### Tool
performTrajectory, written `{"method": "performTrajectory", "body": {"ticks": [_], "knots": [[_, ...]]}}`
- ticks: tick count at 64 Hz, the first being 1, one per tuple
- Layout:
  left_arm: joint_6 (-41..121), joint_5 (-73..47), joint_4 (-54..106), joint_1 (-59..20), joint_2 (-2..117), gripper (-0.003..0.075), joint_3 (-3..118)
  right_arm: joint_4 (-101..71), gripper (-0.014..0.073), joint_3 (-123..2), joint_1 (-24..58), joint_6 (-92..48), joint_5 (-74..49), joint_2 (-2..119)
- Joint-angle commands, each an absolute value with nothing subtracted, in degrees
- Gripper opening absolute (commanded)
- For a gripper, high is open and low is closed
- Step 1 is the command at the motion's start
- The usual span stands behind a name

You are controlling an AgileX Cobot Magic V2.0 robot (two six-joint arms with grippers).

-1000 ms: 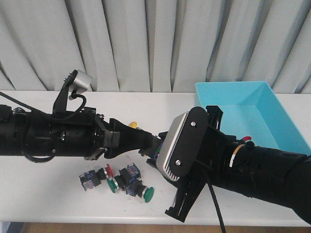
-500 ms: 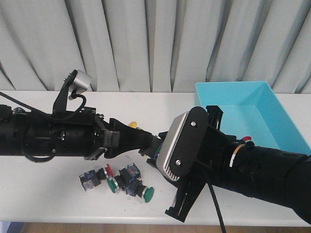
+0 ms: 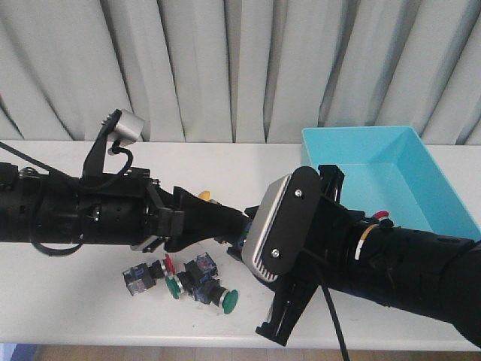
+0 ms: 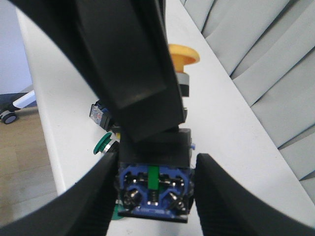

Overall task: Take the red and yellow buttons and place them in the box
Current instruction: 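Grasp the yellow button with the right gripper from the left gripper, then carry the yellow button with the right gripper into the blue box and release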

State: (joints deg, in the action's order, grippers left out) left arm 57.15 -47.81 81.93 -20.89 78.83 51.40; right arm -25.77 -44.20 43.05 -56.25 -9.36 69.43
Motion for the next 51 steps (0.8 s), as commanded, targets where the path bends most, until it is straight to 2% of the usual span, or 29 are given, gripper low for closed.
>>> {"method": "performTrajectory", "body": {"ticks": [1,8,32,51], "knots": [[57.6,-49.7,85.8,-21.1,77.3,0.0601,52.9,-26.2,0.0224,-45.8,43.0,-56.5,-6.0,68.4],[57.6,-49.8,85.3,-21.1,77.3,0.064,52.9,-26.2,0.0224,-45.8,43.0,-56.5,-6.0,68.4],[57.6,-50.2,83.6,-21.1,77.3,0.0629,52.9,-25.9,0.0224,-45.8,34.3,-53.7,-7.2,68.4],[57.6,-47.0,74.2,-21.1,77.3,0.0609,52.9,-27.5,0.0224,-46.0,20.8,-49.4,-5.9,68.9]]}}
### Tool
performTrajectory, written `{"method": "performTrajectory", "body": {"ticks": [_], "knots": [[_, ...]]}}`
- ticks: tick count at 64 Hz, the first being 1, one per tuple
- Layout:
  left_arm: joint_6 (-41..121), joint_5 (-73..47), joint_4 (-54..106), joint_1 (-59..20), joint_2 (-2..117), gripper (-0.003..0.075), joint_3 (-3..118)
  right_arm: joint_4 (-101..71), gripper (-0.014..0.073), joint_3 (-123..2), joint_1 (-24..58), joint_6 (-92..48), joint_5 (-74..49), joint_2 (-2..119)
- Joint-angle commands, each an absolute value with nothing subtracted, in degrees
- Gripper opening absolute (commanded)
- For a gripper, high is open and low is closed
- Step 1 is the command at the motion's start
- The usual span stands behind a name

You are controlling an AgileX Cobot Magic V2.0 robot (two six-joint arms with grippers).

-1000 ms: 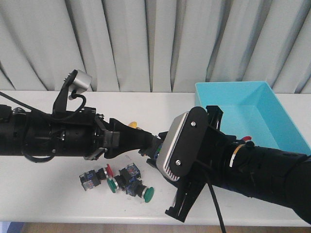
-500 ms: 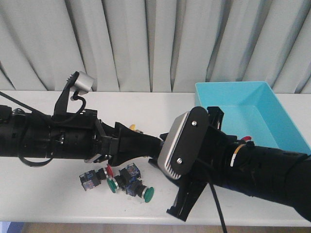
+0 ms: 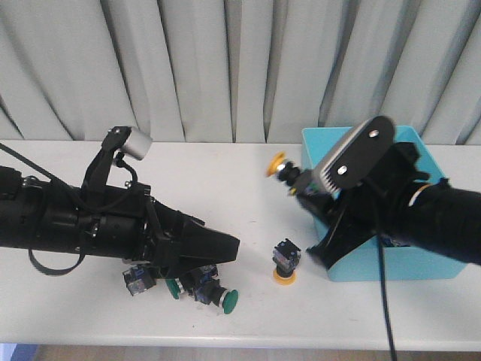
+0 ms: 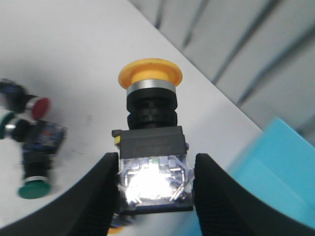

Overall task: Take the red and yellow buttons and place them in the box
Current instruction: 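Carry the yellow button with the right gripper into the blue box and release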

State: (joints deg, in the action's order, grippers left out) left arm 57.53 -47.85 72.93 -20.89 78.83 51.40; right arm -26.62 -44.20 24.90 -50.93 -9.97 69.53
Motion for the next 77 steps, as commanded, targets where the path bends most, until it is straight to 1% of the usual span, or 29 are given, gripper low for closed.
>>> {"method": "performTrajectory", "body": {"ticks": [1,8,13,29,43,57,65,77], "knots": [[57.6,-46.8,73.9,-21.1,77.3,0.0608,52.9,-27.5,0.0224,-46.1,19.6,-49.0,-5.9,69.2],[57.6,-45.4,70.9,-21.1,77.3,0.0605,52.9,-27.5,0.0224,-48.2,12.8,-44.8,-7.3,72.0],[57.6,-44.9,68.0,-21.1,77.3,0.0599,52.9,-27.5,0.0224,-51.0,8.6,-40.8,-11.2,75.5],[57.6,-45.2,64.7,-21.1,77.3,0.0583,52.9,-27.4,0.0227,-62.9,-0.2,-30.0,-25.6,91.6],[57.6,-45.2,64.7,-21.1,77.3,0.0583,52.9,-27.0,0.0227,-71.3,-1.6,-29.3,-32.7,105.2],[57.6,-45.1,64.6,-21.1,77.3,0.0583,52.9,-27.0,0.023,-76.5,-1.4,-29.3,-36.9,112.8],[57.6,-45.1,64.5,-21.1,77.3,0.0583,52.9,-27.0,0.028,-77.4,-1.4,-29.3,-37.5,114.1],[57.6,-45.0,64.3,-21.1,77.3,0.0583,52.9,-27.0,0.0423,-77.4,-1.4,-29.3,-37.6,114.0]]}}
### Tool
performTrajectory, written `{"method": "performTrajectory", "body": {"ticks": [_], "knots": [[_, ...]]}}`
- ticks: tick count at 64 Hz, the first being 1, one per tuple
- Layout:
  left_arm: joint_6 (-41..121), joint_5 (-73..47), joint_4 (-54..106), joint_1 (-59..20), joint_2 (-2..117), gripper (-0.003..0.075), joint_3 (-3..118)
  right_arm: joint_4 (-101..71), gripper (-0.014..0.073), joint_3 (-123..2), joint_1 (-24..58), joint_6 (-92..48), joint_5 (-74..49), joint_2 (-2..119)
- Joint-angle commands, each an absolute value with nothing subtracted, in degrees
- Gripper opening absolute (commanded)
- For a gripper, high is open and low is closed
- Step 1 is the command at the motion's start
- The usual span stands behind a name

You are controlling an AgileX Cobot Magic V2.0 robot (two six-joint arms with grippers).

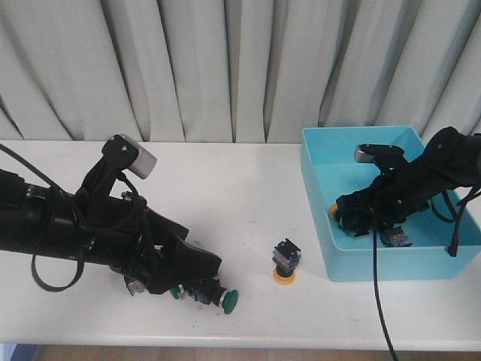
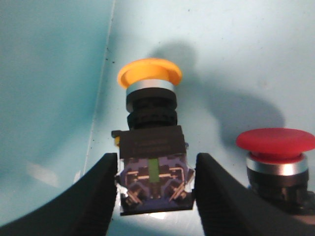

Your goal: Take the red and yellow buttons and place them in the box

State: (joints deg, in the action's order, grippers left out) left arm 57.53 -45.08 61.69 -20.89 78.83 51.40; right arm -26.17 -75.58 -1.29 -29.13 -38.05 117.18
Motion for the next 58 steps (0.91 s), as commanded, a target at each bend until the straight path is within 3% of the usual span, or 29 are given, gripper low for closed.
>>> {"method": "performTrajectory", "body": {"ticks": [1,14,35,58], "knots": [[57.6,-45.0,64.3,-21.1,77.3,0.0583,52.9,-27.0,0.0433,-77.4,-1.4,-29.3,-37.6,113.8],[57.6,-44.9,64.1,-21.1,77.3,0.0583,52.9,-26.2,0.0433,-77.4,-1.4,-29.0,-41.8,109.4],[57.6,-44.7,62.2,-21.1,77.3,0.0583,52.9,-17.7,0.0358,-76.2,0.6,-22.5,-52.5,89.4],[57.6,-44.2,60.2,-21.1,77.3,0.0583,52.9,-4.0,0.0358,-57.6,6.2,-10.8,-51.9,62.0]]}}
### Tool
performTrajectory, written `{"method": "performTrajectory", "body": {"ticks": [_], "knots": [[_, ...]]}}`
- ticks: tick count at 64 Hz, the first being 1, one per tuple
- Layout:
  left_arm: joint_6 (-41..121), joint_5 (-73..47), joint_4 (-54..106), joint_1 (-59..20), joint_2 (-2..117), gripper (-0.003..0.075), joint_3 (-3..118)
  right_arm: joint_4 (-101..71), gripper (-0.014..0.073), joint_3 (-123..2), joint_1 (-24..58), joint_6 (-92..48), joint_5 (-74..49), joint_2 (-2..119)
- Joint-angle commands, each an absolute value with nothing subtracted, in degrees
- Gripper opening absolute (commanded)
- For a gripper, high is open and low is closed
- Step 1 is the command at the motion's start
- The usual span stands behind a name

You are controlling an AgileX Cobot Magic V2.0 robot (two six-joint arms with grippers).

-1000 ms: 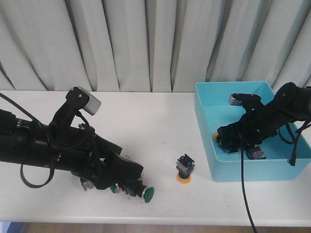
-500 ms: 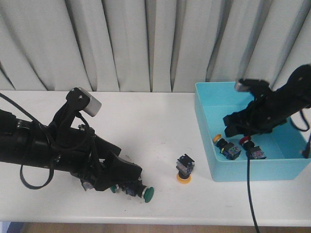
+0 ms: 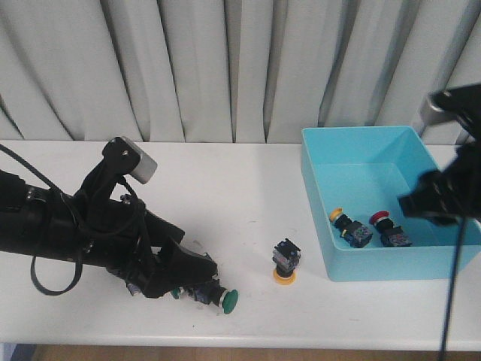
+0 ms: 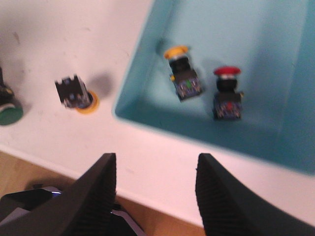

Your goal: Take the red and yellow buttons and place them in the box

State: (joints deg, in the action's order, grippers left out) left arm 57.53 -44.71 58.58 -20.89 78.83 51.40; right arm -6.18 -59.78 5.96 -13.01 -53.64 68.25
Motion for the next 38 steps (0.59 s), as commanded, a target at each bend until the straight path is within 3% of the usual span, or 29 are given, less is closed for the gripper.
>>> {"method": "performTrajectory", "body": {"ticks": [1,25,38], "knots": [[57.6,-44.2,59.9,-21.1,77.3,0.0583,52.9,-3.9,0.0358,-56.6,6.2,-10.6,-52.1,61.1],[57.6,-44.2,56.6,-21.1,77.3,0.0578,52.9,-3.5,0.0356,-44.7,6.2,-10.0,-51.9,46.4],[57.6,-43.3,56.6,-21.1,77.3,0.0453,52.9,-3.5,0.0239,-44.6,6.2,-10.0,-51.8,44.3]]}}
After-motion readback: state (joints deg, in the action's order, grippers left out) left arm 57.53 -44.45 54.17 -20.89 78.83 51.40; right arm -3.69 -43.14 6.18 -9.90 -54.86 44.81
